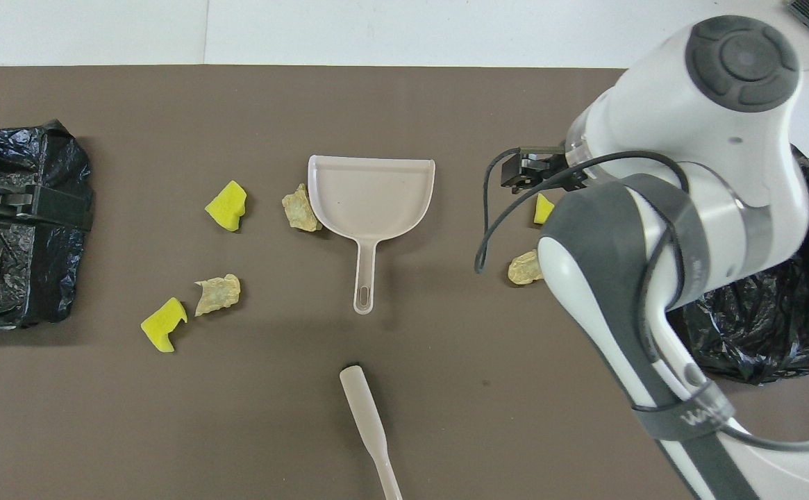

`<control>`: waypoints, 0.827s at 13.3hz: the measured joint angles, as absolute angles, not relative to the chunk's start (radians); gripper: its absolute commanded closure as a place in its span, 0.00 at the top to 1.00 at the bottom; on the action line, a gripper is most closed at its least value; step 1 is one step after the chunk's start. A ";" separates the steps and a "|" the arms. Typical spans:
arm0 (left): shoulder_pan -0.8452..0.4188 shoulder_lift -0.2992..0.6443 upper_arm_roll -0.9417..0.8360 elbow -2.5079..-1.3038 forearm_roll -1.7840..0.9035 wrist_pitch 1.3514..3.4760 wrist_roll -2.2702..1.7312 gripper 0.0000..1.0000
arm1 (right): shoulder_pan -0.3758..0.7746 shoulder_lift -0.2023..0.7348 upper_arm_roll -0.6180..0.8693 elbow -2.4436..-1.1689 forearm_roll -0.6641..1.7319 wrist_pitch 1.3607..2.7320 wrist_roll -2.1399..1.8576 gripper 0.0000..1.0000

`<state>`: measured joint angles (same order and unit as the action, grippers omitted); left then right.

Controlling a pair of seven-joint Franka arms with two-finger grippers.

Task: Sweep and dump trash in bin
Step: 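Reach the right gripper to the dustpan handle and grasp it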

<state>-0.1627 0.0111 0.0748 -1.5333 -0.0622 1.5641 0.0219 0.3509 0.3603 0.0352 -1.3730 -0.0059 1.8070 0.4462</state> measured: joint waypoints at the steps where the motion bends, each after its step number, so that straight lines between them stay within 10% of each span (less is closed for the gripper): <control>1: -0.163 0.011 0.075 -1.533 -0.062 1.564 0.022 1.00 | 0.373 0.377 0.040 -1.367 -0.005 1.815 0.479 1.00; 11: -0.160 -0.001 0.078 -1.540 -0.062 1.546 0.023 1.00 | 0.569 0.594 0.052 -1.360 -0.004 2.079 0.711 1.00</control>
<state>-0.1600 -0.0007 0.0781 -1.5398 -0.0622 1.5464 0.0229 0.5692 0.5938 0.0519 -1.3597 -0.0039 2.0790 0.7108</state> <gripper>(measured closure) 0.000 0.000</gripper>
